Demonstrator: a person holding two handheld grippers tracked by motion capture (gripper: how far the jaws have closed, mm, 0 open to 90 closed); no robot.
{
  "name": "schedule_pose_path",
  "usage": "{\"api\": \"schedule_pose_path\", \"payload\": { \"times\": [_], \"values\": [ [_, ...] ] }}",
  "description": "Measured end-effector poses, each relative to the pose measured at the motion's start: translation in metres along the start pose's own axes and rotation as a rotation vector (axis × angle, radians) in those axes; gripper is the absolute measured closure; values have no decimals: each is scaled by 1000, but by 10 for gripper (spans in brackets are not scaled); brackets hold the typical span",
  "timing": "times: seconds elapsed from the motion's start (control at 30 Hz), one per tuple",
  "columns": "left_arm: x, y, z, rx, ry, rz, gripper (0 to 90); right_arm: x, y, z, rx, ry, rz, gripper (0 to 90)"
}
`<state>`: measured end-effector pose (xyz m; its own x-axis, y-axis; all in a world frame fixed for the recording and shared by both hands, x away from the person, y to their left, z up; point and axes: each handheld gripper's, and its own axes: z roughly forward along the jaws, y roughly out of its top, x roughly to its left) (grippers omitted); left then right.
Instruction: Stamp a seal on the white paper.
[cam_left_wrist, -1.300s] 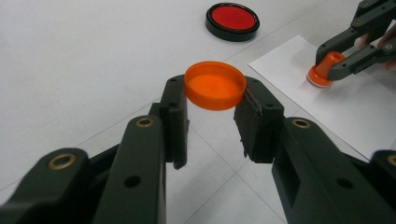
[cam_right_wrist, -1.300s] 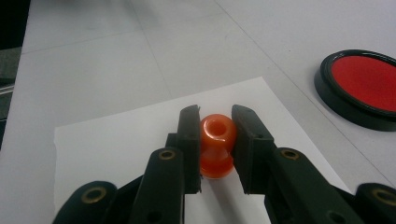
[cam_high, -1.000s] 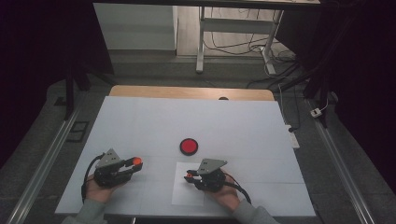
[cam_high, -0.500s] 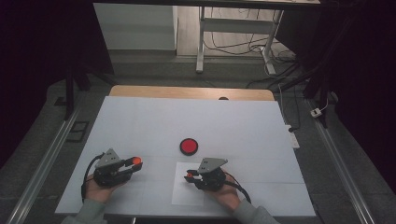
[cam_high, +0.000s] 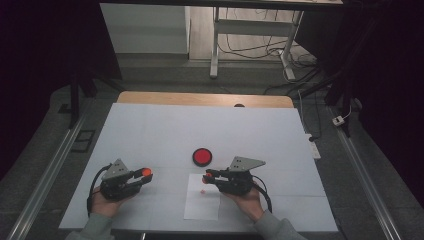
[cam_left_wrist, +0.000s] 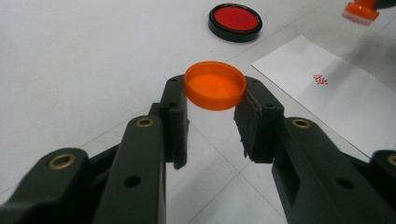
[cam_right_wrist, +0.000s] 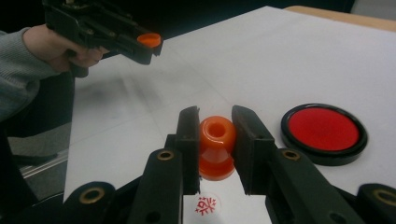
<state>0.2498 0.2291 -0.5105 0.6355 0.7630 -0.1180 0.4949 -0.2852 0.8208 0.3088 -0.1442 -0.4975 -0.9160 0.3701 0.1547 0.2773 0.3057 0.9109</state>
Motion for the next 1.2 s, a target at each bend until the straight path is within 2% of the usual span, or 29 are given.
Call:
{"api": "schedule_pose_path", "payload": {
  "times": [0.23,0.83,1.2],
  "values": [
    [-1,0,1,1,-2,1,654,-2,9,-9,-31,-35,-21,727],
    [-3,1,2,3,-9,7,654,-7,30,-30,-117,-66,-32,727],
    [-3,1,2,2,-9,9,654,-8,31,-33,-117,-68,-33,727]
  ]
}}
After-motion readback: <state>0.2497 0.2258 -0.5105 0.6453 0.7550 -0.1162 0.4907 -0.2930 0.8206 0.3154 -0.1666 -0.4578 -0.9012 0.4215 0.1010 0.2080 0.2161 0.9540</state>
